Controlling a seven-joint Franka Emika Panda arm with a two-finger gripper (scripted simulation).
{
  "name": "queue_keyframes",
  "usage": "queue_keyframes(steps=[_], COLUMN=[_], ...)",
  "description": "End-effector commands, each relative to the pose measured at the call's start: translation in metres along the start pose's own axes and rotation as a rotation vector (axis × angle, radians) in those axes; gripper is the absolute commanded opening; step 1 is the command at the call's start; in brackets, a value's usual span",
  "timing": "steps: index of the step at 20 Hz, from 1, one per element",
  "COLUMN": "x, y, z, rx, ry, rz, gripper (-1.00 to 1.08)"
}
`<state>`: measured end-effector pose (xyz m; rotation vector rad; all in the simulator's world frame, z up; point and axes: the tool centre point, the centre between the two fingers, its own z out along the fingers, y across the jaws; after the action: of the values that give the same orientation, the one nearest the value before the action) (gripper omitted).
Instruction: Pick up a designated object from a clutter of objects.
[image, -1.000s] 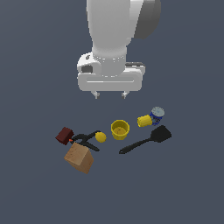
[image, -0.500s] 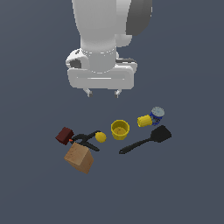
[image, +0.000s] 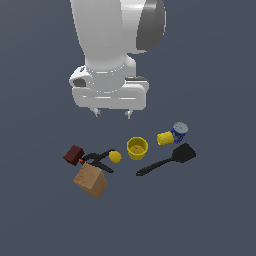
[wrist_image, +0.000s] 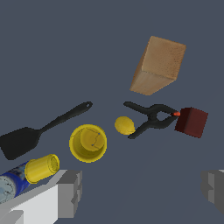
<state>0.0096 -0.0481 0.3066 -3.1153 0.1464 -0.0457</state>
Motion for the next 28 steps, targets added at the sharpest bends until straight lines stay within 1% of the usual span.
queue_keyframes(steps=[1, 7, 13, 17, 21, 24, 28], x=[0.005, 0.021, 0.032, 0.032, 0.027, 0.023, 0.019], y=[0.011, 0.050, 0.108, 0.147, 0.178, 0.196, 0.211], z=[0.012, 0.053, 0.113, 0.153, 0.184, 0.201, 0.217], rx=[0.003, 0.008, 0.006, -0.002, -0.012, -0.018, -0.025], ry=[-0.002, -0.007, -0.012, -0.016, -0.019, -0.021, -0.023], rz=[0.018, 0.081, 0.169, 0.225, 0.268, 0.291, 0.312], gripper=[1.00, 1.00, 1.00, 1.00, 1.00, 1.00, 1.00])
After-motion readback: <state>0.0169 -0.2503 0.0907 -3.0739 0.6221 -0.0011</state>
